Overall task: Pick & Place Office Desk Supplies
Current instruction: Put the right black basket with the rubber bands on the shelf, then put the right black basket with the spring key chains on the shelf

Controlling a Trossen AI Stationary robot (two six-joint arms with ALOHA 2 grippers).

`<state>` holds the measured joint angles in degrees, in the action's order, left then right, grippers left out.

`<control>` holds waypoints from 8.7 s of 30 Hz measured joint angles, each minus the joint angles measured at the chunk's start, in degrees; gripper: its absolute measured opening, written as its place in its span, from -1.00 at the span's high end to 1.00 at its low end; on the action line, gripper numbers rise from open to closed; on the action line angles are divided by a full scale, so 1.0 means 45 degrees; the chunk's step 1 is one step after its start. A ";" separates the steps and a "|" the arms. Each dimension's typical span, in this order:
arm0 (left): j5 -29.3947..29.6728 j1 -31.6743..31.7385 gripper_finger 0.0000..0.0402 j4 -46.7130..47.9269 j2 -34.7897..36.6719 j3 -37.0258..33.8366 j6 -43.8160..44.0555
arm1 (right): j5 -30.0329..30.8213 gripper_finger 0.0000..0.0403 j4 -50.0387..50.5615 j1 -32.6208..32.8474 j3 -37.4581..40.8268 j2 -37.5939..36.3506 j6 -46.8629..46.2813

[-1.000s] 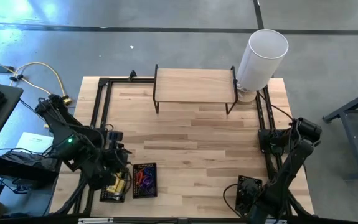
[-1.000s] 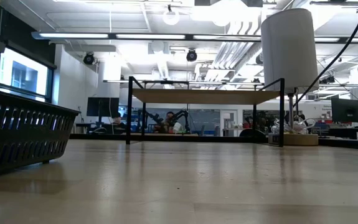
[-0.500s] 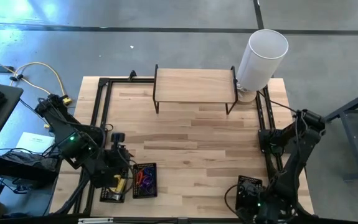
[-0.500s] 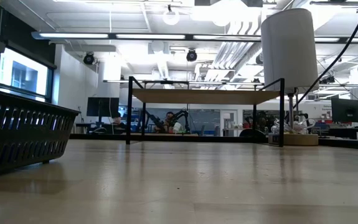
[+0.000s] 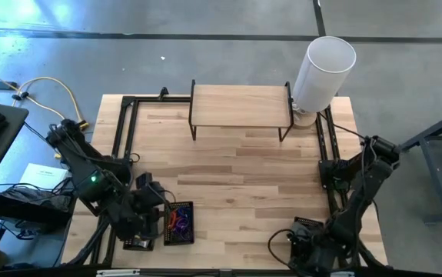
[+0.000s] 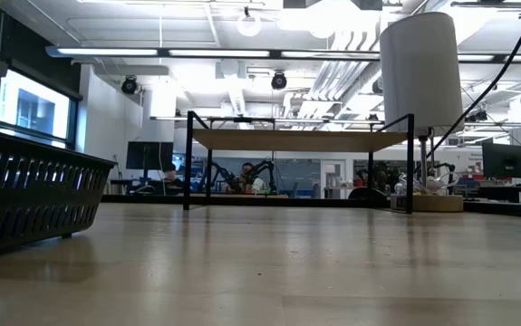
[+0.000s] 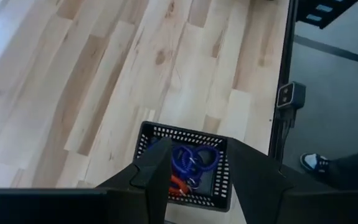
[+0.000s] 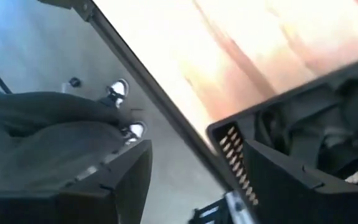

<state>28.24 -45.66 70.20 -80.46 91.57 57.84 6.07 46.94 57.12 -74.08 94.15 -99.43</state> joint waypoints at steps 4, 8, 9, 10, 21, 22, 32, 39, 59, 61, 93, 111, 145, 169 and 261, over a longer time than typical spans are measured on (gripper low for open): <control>0.0462 0.0106 0.26 -0.0282 -0.0596 0.0000 0.0018 | -0.0641 -0.18 0.0196 -0.0227 0.0000 0.0004 0.2088; 0.0810 0.0465 0.26 -0.0850 -0.1270 0.0000 0.0026 | -0.1616 -0.18 0.0265 -0.0015 0.0000 -0.0019 0.3853; 0.0809 0.0577 0.26 -0.1038 -0.1450 0.0000 0.0084 | -0.1776 -0.18 0.0244 0.0093 0.0000 -0.0019 0.4174; 0.0805 0.0681 0.26 -0.1234 -0.1618 0.0000 0.0123 | -0.1729 -0.18 0.0234 0.0238 0.0000 -0.0019 0.4386; 0.0797 0.1509 0.26 -0.3473 -0.2934 0.0000 -0.0189 | 0.0873 -0.18 -0.2101 0.1704 0.0000 -0.0019 0.2601; 0.0794 0.1568 0.26 -0.3627 -0.3024 0.0000 -0.0228 | 0.1163 -0.18 -0.2340 0.1828 0.0000 -0.0019 0.2591; 0.0720 0.1790 0.26 -0.4997 -0.3594 0.0000 -0.0223 | 0.0688 -0.18 -0.0943 0.2206 0.0000 0.0481 0.4079; 0.0692 0.1665 0.26 -0.5382 -0.3745 0.0000 -0.0203 | 0.0238 -0.18 -0.0708 0.2486 0.0000 0.1786 0.6222; 0.0814 0.0942 0.26 -0.6092 -0.3776 0.0000 -0.0033 | -0.0356 -0.06 -0.0271 0.2180 0.0000 0.3624 0.7061; 0.0937 0.0940 0.26 -0.6093 -0.3776 0.0000 -0.0068 | -0.0373 -0.05 -0.0226 0.2202 0.0000 0.3810 0.7113; 0.1773 0.1137 0.26 -0.6097 -0.3771 0.0000 0.0064 | -0.2143 0.99 0.3524 0.1158 -0.0805 0.2989 0.8407; 0.1526 0.1138 0.26 -0.5425 -0.3761 0.0000 -0.2026 | 0.1569 0.99 0.6797 -0.4490 -0.2001 -0.1025 1.3847; -0.1347 0.5326 0.26 0.1448 -0.3538 0.0000 -0.6457 | 0.1450 0.99 0.9553 -1.6312 -1.0190 0.3774 2.3302; -0.1254 0.5579 0.26 0.2350 -0.3538 0.0000 -0.6628 | 0.1509 0.99 0.9506 -1.7474 -0.6553 0.2652 2.4566; -0.6702 0.2671 0.26 0.0851 -0.3548 0.0000 -0.0248 | -0.0890 0.32 0.6543 -0.5764 -0.5003 -0.3832 1.4580</control>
<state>-1.92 -33.64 74.03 -96.42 91.57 56.73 2.07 76.38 31.18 -96.60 76.90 -33.82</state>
